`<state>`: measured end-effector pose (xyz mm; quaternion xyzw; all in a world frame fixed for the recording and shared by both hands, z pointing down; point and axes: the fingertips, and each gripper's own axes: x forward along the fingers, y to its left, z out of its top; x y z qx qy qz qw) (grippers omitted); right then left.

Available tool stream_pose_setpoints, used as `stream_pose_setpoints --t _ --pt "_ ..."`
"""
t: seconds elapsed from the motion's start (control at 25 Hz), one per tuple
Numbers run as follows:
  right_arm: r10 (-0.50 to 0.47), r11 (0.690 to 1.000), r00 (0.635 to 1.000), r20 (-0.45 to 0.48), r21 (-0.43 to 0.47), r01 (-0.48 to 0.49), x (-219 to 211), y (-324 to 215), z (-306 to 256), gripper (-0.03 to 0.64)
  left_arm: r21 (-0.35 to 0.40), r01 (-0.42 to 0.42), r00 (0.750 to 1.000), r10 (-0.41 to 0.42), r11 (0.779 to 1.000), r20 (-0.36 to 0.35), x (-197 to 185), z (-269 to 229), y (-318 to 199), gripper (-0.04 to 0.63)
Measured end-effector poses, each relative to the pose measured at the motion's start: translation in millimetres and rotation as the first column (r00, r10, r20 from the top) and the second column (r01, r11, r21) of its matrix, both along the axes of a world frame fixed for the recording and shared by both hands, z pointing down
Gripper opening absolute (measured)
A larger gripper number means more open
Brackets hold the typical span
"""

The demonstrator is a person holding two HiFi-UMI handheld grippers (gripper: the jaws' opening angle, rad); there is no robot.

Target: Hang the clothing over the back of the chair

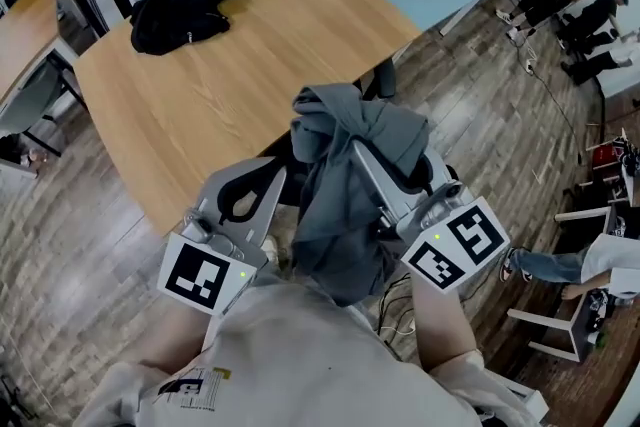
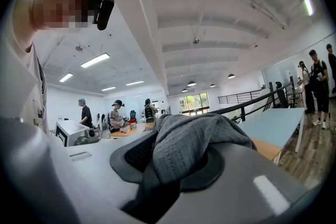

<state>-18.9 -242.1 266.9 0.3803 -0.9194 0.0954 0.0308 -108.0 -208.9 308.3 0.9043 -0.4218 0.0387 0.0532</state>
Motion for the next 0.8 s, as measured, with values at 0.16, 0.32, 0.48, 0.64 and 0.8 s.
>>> stream_pose_setpoints --t 0.16,0.32,0.48,0.64,0.8 --pt "-0.027 0.997 0.999 0.032 -0.069 0.029 0.7 -16.4 15.6 0.123 -0.025 0.031 0.999 -0.031 0.999 0.005 -0.2 6.2 -11.3 0.000" --pt "-0.046 0.992 0.999 0.025 -0.118 0.049 -2.7 -32.6 36.3 0.126 -0.053 0.064 0.998 -0.063 0.997 0.010 -4.5 18.8 -23.3 0.000" --pt "-0.064 0.984 0.998 0.023 -0.163 0.066 -2.4 -38.5 53.6 0.130 -0.079 0.072 0.997 -0.071 0.994 0.010 2.6 29.7 -26.1 0.000" --pt "-0.090 0.974 0.996 0.015 -0.205 0.091 -1.8 -42.3 67.0 0.141 -0.097 0.073 0.997 -0.072 0.993 0.011 9.7 37.9 -30.8 0.000" --pt "-0.127 0.961 0.992 -0.009 -0.248 0.121 -1.9 -42.2 81.6 0.155 -0.111 0.068 0.998 -0.067 0.991 0.015 16.5 45.6 -35.2 0.000"
